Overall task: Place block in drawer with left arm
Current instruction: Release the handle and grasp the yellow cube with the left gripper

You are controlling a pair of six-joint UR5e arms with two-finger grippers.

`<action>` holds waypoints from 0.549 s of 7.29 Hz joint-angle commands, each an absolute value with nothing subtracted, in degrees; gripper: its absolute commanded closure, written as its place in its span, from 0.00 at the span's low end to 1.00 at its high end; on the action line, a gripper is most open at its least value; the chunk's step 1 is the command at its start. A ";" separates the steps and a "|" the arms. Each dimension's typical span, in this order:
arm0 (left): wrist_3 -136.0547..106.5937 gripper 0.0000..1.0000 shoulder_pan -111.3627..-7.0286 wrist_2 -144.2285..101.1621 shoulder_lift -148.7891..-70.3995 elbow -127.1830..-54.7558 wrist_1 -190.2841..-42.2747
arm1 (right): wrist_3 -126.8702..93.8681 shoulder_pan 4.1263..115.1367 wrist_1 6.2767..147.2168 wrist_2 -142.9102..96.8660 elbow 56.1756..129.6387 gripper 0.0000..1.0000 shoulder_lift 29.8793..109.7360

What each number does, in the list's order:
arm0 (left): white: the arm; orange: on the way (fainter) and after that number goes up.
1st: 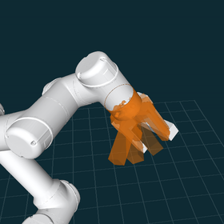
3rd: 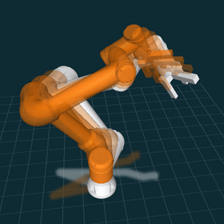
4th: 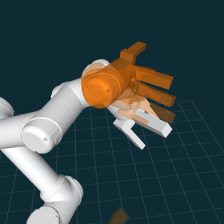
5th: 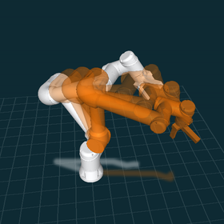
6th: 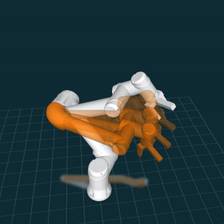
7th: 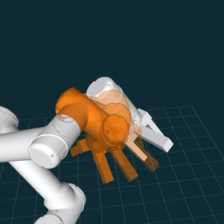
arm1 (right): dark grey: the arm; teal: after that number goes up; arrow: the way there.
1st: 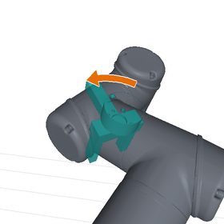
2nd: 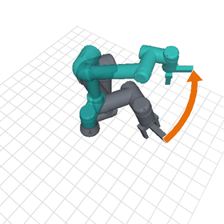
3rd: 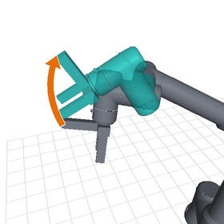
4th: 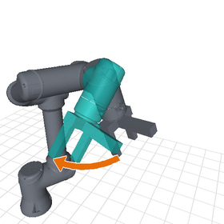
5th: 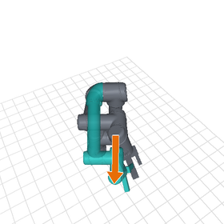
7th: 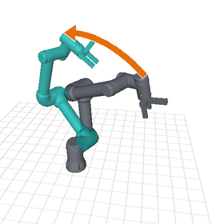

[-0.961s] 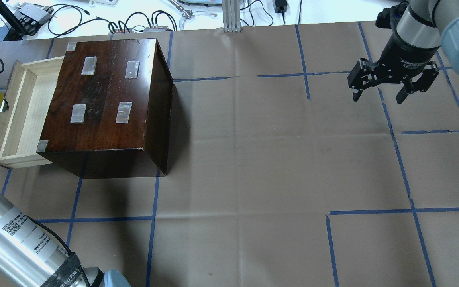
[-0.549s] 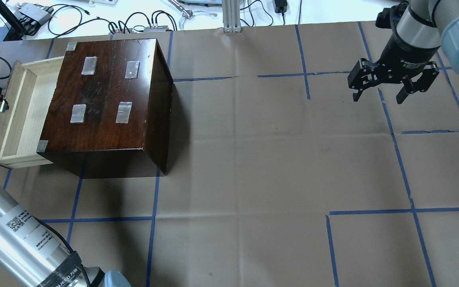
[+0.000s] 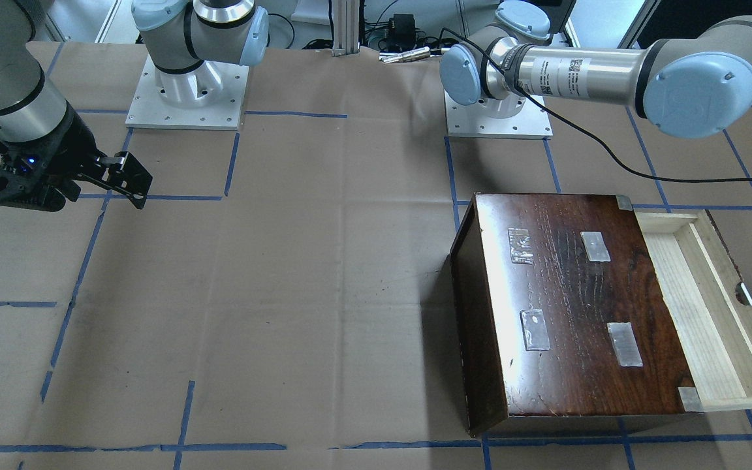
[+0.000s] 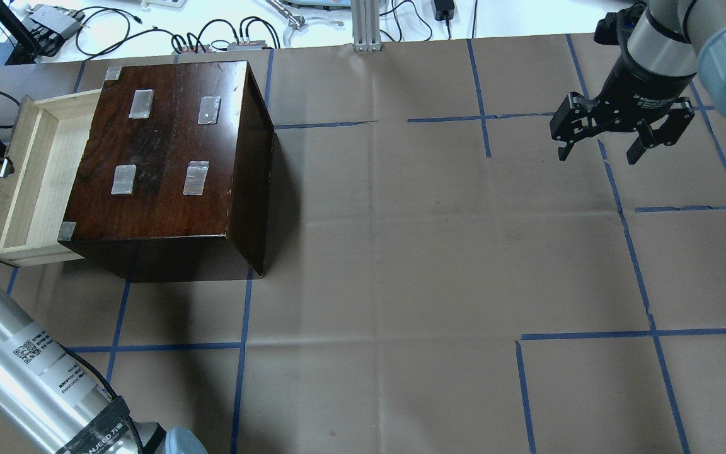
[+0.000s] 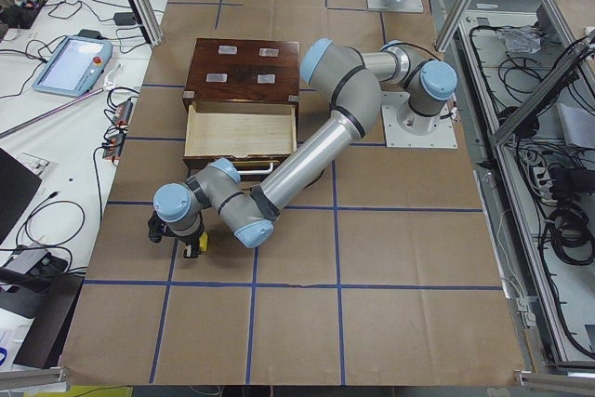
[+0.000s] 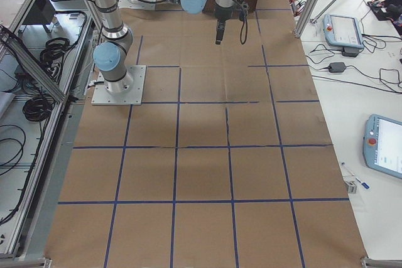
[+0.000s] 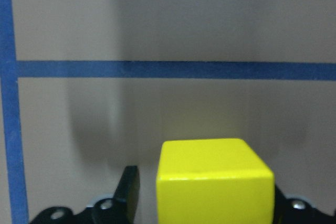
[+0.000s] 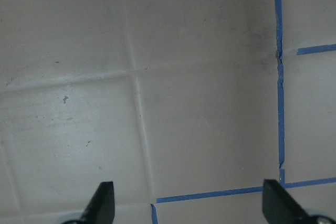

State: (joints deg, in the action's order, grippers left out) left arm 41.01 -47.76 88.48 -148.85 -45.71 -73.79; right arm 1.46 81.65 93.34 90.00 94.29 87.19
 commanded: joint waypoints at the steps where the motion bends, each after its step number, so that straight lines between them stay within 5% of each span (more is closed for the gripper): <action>1: 40.78 1.00 -47.99 88.77 -143.91 -46.32 -79.33 | 1.49 81.65 93.34 90.00 94.31 0.00 87.19; 4: 40.87 1.00 -48.08 88.95 -125.67 -56.54 -91.04 | 1.41 81.65 93.34 90.00 94.31 0.00 87.19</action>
State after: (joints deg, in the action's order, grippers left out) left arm 41.02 -48.01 88.90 -133.48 -51.12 -87.71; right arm 1.42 81.65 93.34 90.00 94.30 87.19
